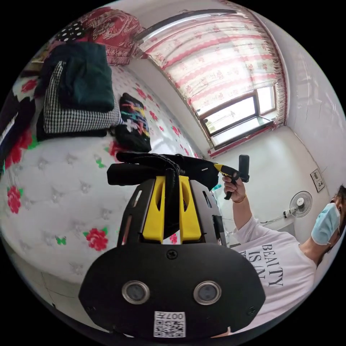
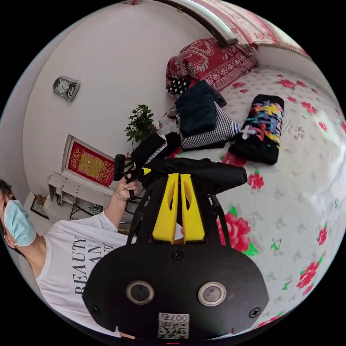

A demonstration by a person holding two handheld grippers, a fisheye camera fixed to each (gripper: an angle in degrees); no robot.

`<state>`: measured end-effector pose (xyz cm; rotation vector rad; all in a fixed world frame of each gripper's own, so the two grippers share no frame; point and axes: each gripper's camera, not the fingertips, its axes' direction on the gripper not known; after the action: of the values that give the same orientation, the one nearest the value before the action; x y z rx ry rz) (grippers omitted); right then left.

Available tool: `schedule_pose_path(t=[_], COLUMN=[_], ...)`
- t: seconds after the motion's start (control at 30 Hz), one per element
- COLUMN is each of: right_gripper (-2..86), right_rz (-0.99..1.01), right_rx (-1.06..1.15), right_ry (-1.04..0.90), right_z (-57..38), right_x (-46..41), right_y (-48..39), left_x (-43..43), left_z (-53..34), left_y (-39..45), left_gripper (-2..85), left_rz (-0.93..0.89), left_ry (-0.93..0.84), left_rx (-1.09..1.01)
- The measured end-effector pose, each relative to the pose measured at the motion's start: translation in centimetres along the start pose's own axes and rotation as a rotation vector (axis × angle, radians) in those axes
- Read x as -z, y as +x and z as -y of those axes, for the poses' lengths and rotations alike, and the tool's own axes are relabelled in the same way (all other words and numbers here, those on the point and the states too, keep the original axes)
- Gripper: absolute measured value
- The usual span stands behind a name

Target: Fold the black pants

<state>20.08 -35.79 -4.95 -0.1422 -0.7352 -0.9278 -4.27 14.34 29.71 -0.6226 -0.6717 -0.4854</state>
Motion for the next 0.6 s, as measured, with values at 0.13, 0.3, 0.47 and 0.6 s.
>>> schedule_pose_path(t=[0.13, 0.3, 0.47, 0.6], right_gripper=[-0.2, -0.1, 0.8, 1.1], right_rz=[-0.043, -0.037, -0.163, -0.140], right_rx=[0.125, 0.141, -0.127, -0.216], right_ry=[0.077, 0.099, 0.034, -0.052], right_z=[10.6, 21.8, 24.6, 16.0], right_x=[-0.5, -4.4, -13.2, -16.9], right_y=[-4.2, -4.8, 3.8, 8.8], left_x=[8.2, 12.7, 7.9, 4.9], left_z=[11.0, 19.6, 20.5, 12.9], left_y=[1.1, -2.9, -14.9, -16.8], left_gripper=[6.2, 6.6, 12.3, 12.0], left_rz=[0.081, 0.186, 0.467, 0.500], left_ry=[0.148, 0.240, 0.033, 0.060], left_rx=[-0.137, -0.093, 0.204, 0.187])
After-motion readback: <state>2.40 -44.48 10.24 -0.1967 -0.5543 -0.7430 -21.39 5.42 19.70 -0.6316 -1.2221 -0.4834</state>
